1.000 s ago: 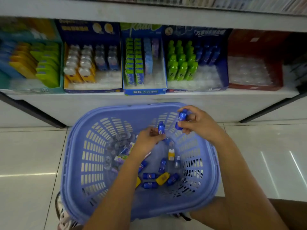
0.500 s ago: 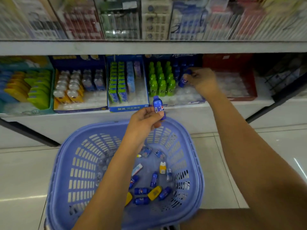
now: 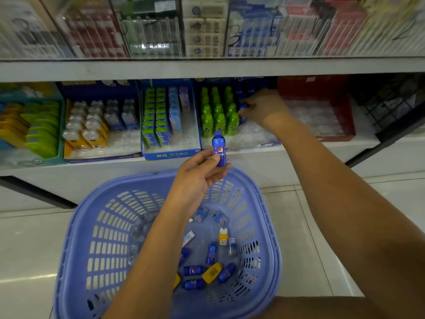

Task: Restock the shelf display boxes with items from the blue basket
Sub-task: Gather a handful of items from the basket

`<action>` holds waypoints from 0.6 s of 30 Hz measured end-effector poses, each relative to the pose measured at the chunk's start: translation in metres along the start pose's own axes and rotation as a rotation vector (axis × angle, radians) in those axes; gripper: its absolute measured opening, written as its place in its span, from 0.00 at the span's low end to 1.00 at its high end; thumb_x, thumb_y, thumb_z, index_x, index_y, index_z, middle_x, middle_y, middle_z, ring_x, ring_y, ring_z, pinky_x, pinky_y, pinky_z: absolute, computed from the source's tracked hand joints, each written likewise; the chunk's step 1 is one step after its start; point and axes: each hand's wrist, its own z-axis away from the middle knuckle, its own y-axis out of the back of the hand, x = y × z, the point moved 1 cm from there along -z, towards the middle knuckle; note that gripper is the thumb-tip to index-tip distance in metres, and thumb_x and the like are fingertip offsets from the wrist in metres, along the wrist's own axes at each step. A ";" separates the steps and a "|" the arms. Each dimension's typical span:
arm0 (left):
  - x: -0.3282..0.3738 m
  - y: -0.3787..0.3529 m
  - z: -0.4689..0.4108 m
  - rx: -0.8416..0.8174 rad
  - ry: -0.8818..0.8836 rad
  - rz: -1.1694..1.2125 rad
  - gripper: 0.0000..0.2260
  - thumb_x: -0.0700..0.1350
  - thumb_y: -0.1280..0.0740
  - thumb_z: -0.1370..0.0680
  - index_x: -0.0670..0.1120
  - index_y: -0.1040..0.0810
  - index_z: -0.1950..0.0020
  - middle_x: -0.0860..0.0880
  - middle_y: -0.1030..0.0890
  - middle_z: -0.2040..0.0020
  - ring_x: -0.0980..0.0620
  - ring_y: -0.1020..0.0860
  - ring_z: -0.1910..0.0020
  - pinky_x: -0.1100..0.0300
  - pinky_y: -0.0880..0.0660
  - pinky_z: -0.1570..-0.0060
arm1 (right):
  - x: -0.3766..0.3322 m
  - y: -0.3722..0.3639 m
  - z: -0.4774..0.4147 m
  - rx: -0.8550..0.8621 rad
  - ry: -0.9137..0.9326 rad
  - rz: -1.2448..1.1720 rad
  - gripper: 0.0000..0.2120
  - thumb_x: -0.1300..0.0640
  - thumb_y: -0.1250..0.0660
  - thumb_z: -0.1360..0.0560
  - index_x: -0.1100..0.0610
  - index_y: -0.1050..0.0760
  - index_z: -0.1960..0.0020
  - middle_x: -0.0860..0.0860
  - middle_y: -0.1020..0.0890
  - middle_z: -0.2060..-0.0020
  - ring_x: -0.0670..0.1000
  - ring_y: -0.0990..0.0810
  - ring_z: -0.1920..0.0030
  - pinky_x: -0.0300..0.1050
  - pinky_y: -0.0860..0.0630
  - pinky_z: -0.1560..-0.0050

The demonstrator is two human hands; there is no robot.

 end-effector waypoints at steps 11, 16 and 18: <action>0.007 -0.001 0.005 -0.066 0.039 0.112 0.08 0.40 0.40 0.20 0.40 0.23 0.45 0.47 0.15 0.52 0.51 0.16 0.53 0.64 0.20 0.58 | 0.002 0.008 0.013 0.039 -0.044 -0.132 0.18 0.54 0.30 0.27 0.59 0.22 0.39 0.55 0.19 0.42 0.53 0.22 0.42 0.37 0.31 0.43; 0.006 -0.016 0.000 -0.013 -0.108 -0.070 0.06 0.38 0.36 0.22 0.43 0.24 0.45 0.47 0.16 0.54 0.51 0.17 0.54 0.64 0.21 0.55 | -0.017 0.041 0.049 -0.104 0.000 -0.725 0.10 0.57 0.28 0.28 0.63 0.19 0.51 0.53 0.17 0.64 0.42 0.20 0.70 0.33 0.22 0.64; 0.009 -0.029 -0.006 0.000 -0.166 -0.128 0.07 0.39 0.35 0.22 0.43 0.25 0.44 0.46 0.18 0.53 0.51 0.18 0.54 0.64 0.21 0.54 | -0.029 0.044 0.065 -0.337 0.040 -0.750 0.07 0.56 0.28 0.29 0.58 0.19 0.53 0.52 0.16 0.65 0.43 0.20 0.70 0.33 0.21 0.65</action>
